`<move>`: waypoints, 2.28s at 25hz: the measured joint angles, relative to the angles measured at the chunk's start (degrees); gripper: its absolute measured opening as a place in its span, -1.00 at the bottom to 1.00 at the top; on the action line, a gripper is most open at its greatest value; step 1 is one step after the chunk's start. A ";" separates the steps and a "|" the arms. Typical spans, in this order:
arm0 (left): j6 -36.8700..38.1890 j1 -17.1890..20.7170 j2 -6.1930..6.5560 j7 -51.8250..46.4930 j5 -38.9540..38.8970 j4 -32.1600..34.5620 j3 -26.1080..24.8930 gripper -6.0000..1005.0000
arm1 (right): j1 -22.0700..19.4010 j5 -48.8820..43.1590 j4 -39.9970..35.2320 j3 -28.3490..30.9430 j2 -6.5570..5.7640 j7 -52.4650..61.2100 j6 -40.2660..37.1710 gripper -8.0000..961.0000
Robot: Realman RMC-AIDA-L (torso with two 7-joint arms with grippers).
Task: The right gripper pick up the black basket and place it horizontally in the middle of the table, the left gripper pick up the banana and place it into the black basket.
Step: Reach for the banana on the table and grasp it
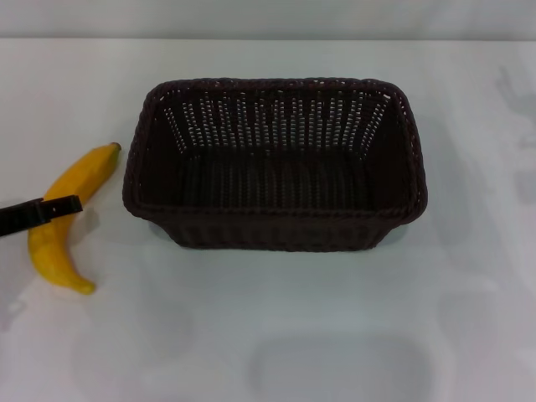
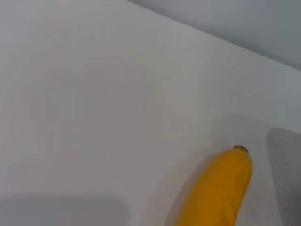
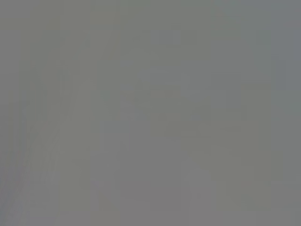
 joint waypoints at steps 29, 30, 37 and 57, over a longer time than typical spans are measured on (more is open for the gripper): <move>1.46 -1.98 0.10 0.08 -0.27 -5.05 -0.45 0.62 | 0.09 -0.09 -0.64 0.01 0.00 0.02 0.00 0.72; 1.46 -1.99 0.10 0.02 -0.28 -5.06 -0.46 0.61 | 0.09 -0.09 -0.74 0.00 0.00 0.02 0.00 0.72; 0.92 -2.14 0.09 -0.22 -0.59 -5.43 -1.75 0.15 | 0.02 -0.09 -0.99 0.01 0.00 0.02 0.01 0.72; 0.44 -2.54 0.17 1.82 -2.19 -3.91 -2.08 0.06 | 0.00 -0.18 -1.06 -0.09 0.00 0.02 0.36 0.44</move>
